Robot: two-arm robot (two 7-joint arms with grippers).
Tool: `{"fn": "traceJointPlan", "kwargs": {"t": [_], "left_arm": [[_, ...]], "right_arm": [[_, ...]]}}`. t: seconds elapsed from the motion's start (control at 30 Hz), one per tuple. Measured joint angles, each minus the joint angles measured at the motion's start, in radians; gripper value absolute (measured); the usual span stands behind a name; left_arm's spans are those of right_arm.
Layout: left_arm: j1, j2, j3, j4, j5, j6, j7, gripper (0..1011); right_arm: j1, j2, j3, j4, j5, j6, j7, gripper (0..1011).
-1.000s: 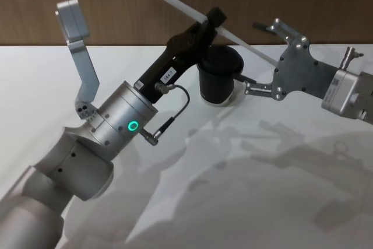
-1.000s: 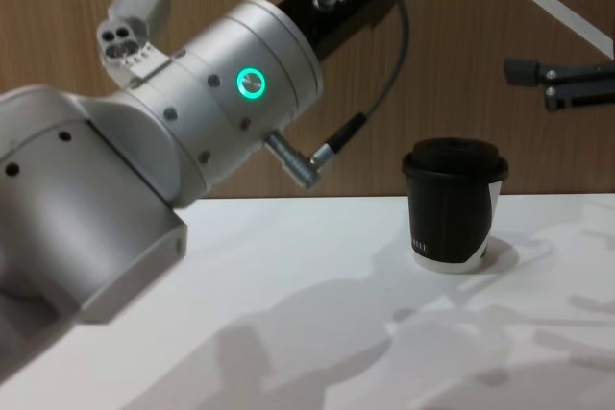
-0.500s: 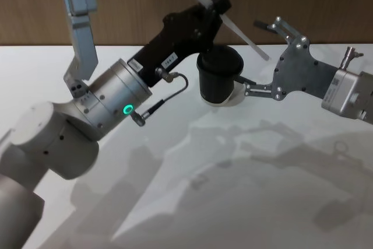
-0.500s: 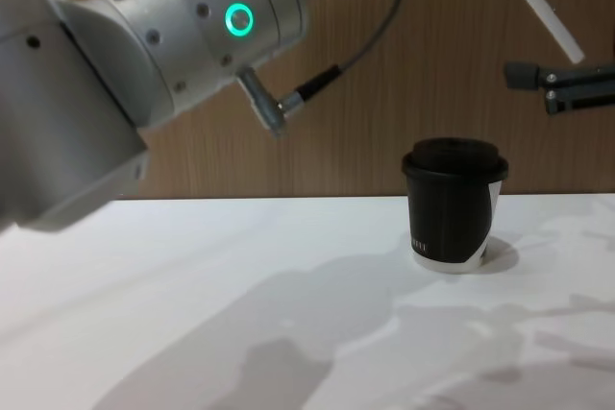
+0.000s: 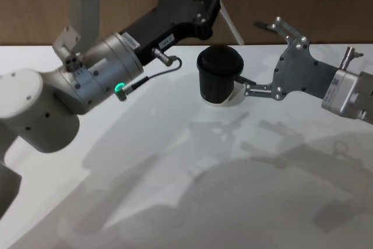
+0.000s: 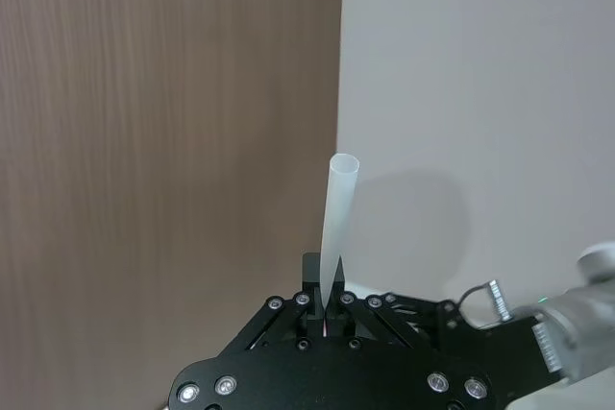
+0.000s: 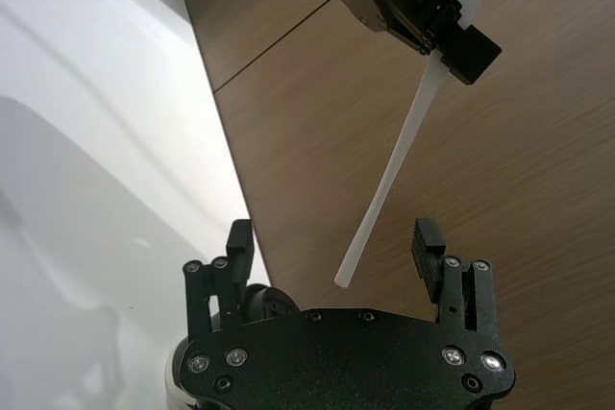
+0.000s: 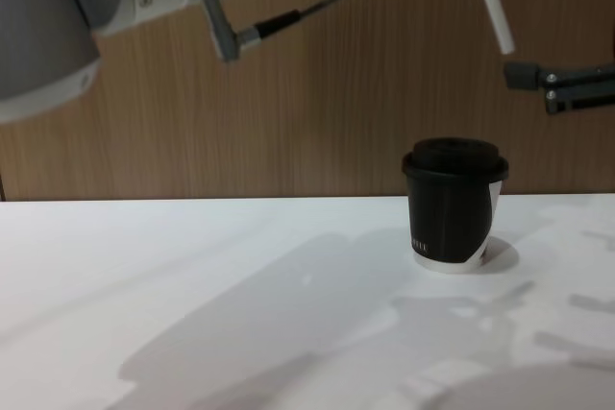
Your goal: Pick up the straw with one hand, pass it to the other hand, and insert it into the cup.
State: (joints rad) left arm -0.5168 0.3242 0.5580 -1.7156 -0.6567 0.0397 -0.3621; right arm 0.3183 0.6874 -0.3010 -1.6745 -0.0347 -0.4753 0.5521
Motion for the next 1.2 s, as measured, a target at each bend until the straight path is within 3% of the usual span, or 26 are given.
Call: {"fn": "traceJointPlan", "kwargs": {"t": [0.23, 0.5, 1.2], "left_arm": [[-0.041, 0.023, 0.012, -0.020, 0.092, 0.057, 0.056, 7], [-0.079, 0.024, 0.021, -0.012, 0.158, 0.104, 0.098, 7], [-0.139, -0.054, 0.046, 0.073, 0.188, 0.185, 0.114, 7]], "right_arm": [[0.000, 0.000, 0.000, 0.000, 0.000, 0.000, 0.000, 1001], [0.000, 0.000, 0.000, 0.000, 0.000, 0.000, 0.000, 1001], [0.000, 0.000, 0.000, 0.000, 0.000, 0.000, 0.000, 1001]]}}
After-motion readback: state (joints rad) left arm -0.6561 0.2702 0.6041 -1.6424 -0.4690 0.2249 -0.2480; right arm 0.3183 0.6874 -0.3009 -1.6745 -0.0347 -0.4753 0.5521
